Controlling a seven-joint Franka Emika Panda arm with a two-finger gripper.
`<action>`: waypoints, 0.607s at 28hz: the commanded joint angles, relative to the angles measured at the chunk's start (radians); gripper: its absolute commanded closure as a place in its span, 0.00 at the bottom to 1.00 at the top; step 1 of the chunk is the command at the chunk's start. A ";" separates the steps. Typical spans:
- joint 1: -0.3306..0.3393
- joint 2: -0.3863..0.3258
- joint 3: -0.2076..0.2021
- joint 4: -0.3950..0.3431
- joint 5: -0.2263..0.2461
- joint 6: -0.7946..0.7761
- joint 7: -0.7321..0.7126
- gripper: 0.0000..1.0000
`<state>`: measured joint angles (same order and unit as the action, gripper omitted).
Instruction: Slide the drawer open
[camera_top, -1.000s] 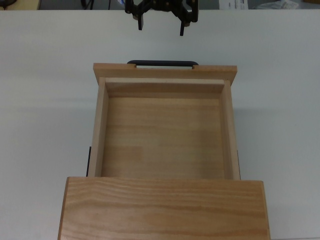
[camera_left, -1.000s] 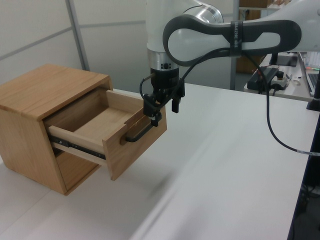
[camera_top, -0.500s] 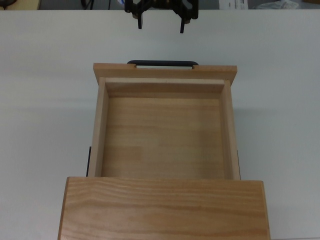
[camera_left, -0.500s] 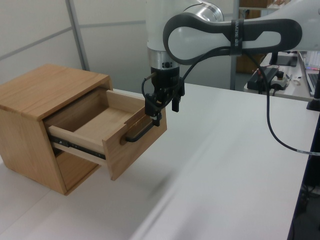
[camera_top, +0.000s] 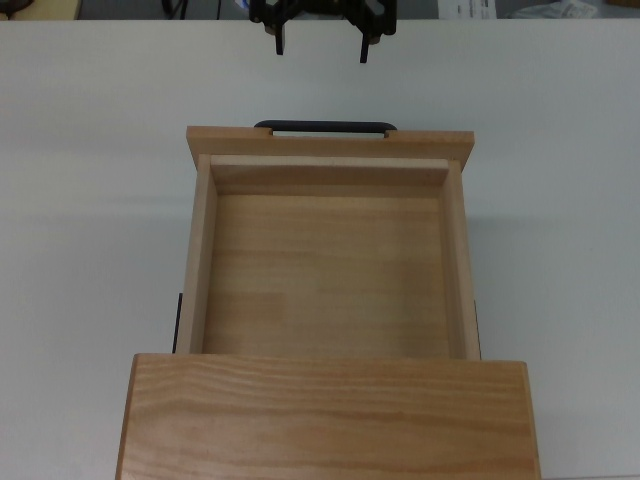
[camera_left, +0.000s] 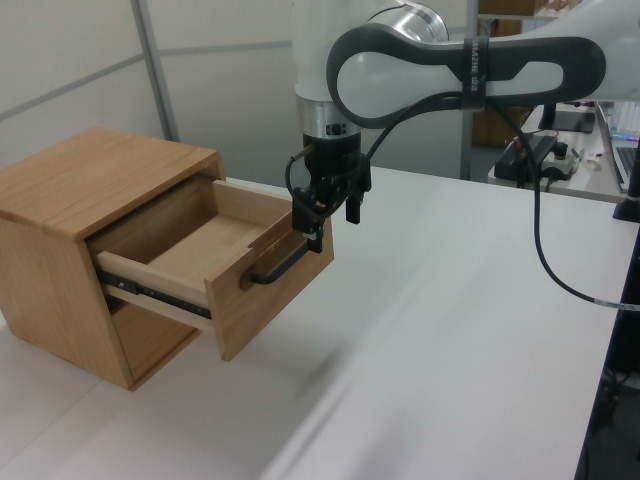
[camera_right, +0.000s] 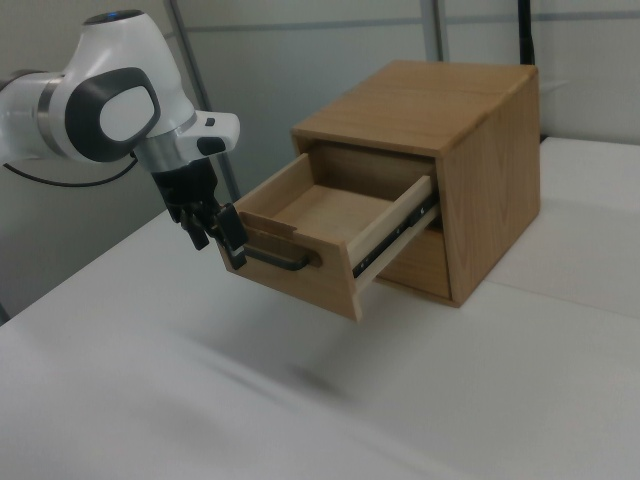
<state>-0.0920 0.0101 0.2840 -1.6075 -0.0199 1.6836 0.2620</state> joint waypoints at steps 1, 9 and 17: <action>-0.003 -0.006 0.001 0.017 -0.003 -0.041 -0.023 0.00; -0.002 -0.006 0.001 0.017 0.006 -0.076 -0.050 0.00; 0.000 -0.012 0.006 0.017 0.009 -0.105 -0.060 0.00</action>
<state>-0.0907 0.0067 0.2868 -1.6061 -0.0192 1.6127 0.2275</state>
